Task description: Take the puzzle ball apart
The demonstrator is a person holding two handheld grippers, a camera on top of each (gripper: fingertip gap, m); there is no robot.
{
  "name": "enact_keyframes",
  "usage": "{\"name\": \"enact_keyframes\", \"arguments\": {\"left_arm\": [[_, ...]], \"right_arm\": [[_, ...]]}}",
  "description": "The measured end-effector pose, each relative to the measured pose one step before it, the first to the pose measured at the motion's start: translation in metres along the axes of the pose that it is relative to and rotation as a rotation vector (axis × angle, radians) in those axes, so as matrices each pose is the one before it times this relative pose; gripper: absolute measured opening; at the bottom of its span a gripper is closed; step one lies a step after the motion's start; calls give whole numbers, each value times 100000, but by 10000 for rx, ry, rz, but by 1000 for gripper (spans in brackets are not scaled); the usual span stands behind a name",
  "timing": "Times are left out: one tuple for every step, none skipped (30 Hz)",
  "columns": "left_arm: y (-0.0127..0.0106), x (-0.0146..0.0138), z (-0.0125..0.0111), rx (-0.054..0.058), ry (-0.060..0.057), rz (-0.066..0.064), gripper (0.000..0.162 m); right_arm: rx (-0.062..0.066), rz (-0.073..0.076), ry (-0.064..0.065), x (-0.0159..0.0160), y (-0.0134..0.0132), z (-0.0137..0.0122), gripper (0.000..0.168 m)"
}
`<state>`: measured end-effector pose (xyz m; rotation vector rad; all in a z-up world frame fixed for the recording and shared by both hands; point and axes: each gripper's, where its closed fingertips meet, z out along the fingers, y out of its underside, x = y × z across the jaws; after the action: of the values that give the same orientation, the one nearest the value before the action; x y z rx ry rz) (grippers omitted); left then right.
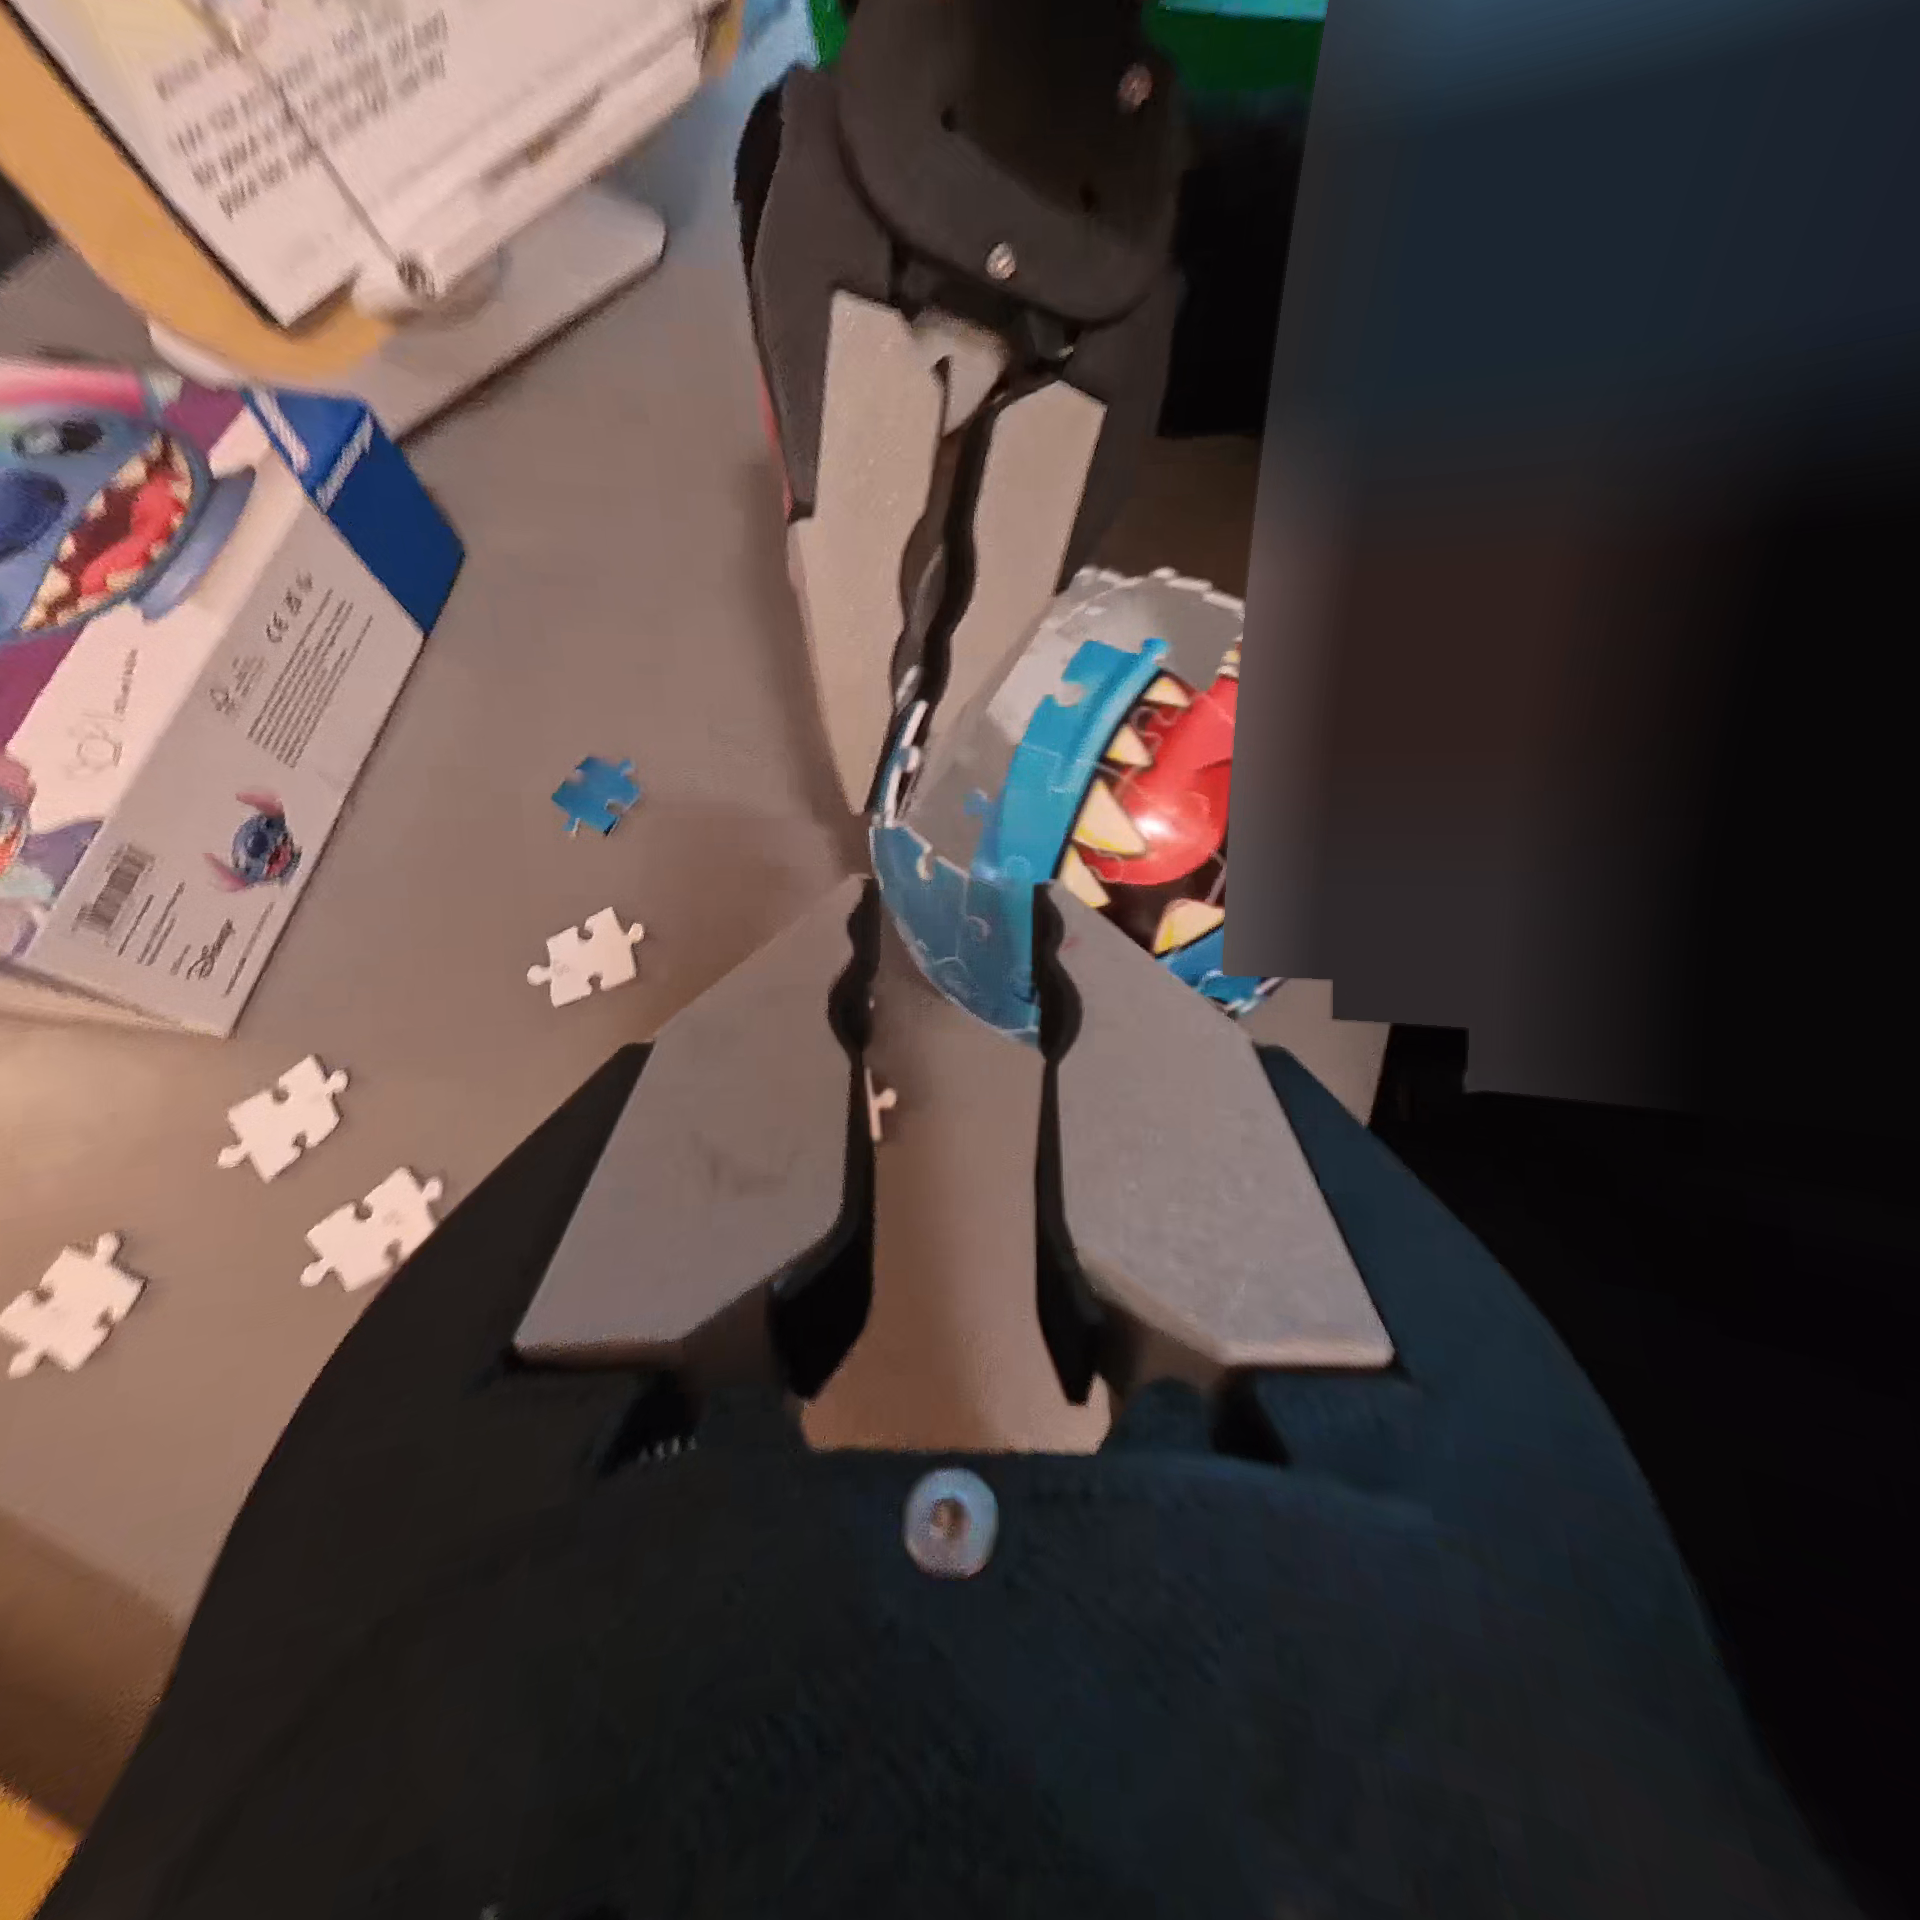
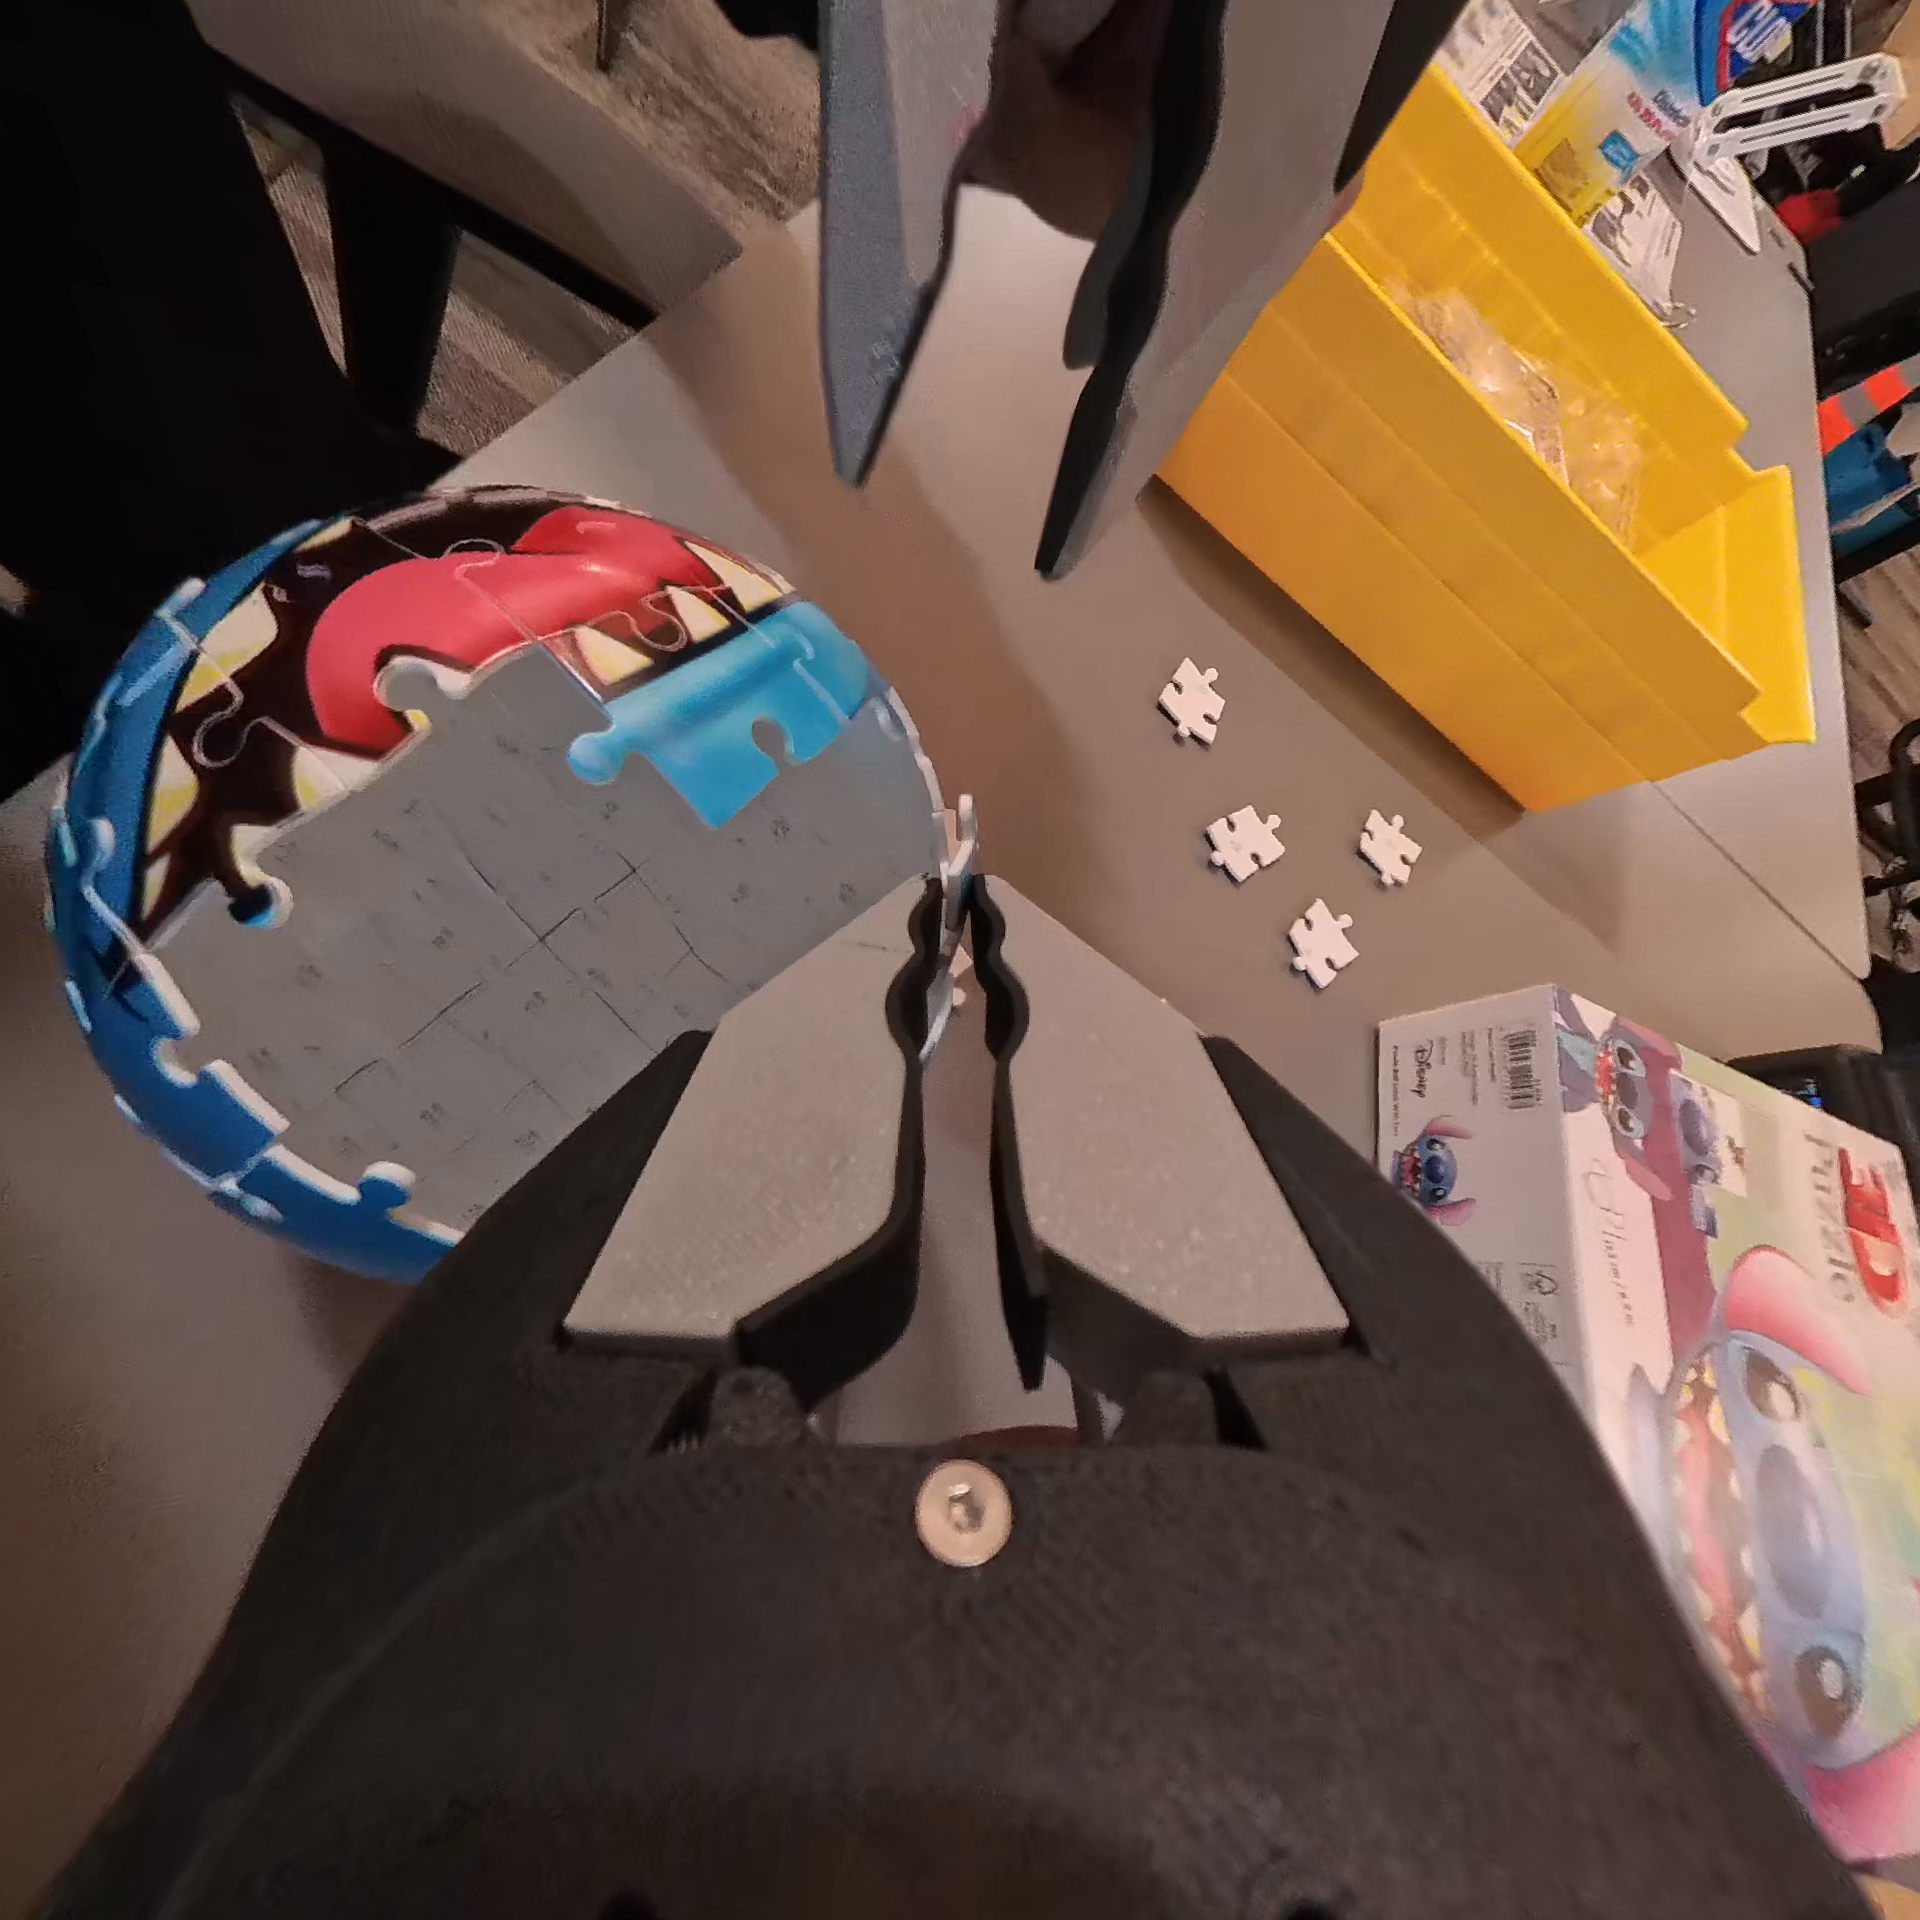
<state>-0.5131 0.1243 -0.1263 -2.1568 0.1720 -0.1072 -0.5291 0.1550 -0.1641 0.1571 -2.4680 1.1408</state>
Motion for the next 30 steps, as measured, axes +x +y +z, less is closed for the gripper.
{"name": "enact_keyframes", "arguments": {"left_arm": [[-131, 328, -194, 510, 77, 289, 30], [-184, 64, -128, 387, -115, 295, 31], [-226, 60, -41, 295, -104, 251, 32], [-125, 429, 49, 168, 159, 183, 37], [78, 645, 157, -3, 311, 133, 44], [297, 410, 241, -172, 173, 82, 50], [425, 11, 277, -238, -92, 4, 54], [508, -184, 257, -256, -246, 18, 54], [415, -354, 199, -154, -355, -40, 56], [189, -106, 161, 11, -209, -163, 56], [-120, 267, 74, 231, 31, -272, 58], [-73, 442, 118, 172, 126, -214, 63], [50, 328, 152, 44, 15, -64, 67], [102, 259, 129, -13, -68, 108, 69], [103, 267, 117, -32, -82, 181, 71], [81, 224, 87, -45, -76, 165, 72], [82, 142, 72, -56, -72, 118, 74], [75, 77, 81, -55, -65, 63, 75], [40, 50, 57, -30, -37, 20, 76], [-24, 21, 27, 13, -21, -4, 77], [-16, 4, 26, 21, -19, -12, 77], [-25, 12, 31, 30, -2, -16, 77], [-13, 23, 27, 32, 12, -17, 77], [-6, 22, 30, 28, 23, -36, 77], [-5, 13, 21, 26, 36, -57, 76], [36, 15, 6, -6, 47, -39, 76], [14, -30, -5, 8, 13, -25, 76], [-4, -40, -21, 9, 0, -10, 76], [15, -4, -27, 1, 8, 2, 75], [20, 12, -29, -4, 14, 18, 74]], "right_arm": [[-65, -149, 12, -15, -30, 36, 1], [-9, -148, -10, -35, -101, 71, 1], [25, -98, -28, -26, -127, 67, 1], [53, -17, -42, -11, -146, 96, 1], [88, 30, -53, -31, -172, 115, 1], [62, 59, -46, -26, -93, 109, 1], [16, 83, -46, -2, -10, 67, 1], [14, 56, -29, -11, 8, 9, 1], [1, 17, 7, 8, 27, -27, 1], [-2, 3, -11, -29, 33, -29, 1], [-2, 24, -18, -32, 8, -36, 1], [-2, 23, -3, -11, 13, -6, 1], [3, -1, -6, -3, 12, 3, 1], [11, -26, -17, -4, 10, -23, 0], [1, -8, -25, -5, 41, -16, 0], [14, 20, -45, -12, 16, -23, 1], [27, 33, -59, -41, 3, -22, 0], [12, 19, -37, -24, 6, -9, 1], [5, 17, -14, -23, -4, 6, 0], [-10, 32, -11, -17, 0, 8, 0], [-25, 33, -6, -19, 18, -6, 1], [-16, 32, -11, -11, 13, -17, 1], [6, 19, -22, -21, 9, -19, 0], [0, -6, -4, -9, 17, -26, 0], [-15, 4, -7, -10, 45, -4, 0], [-42, 26, -22, -39, 46, 26, 0], [-29, 27, -10, -5, 40, 32, 0], [-9, -2, -2, 3, 9, 18, 0], [10, -13, -1, 1, 6, 12, 0], [7, 22, -15, 1, 21, -7, 0]]}}
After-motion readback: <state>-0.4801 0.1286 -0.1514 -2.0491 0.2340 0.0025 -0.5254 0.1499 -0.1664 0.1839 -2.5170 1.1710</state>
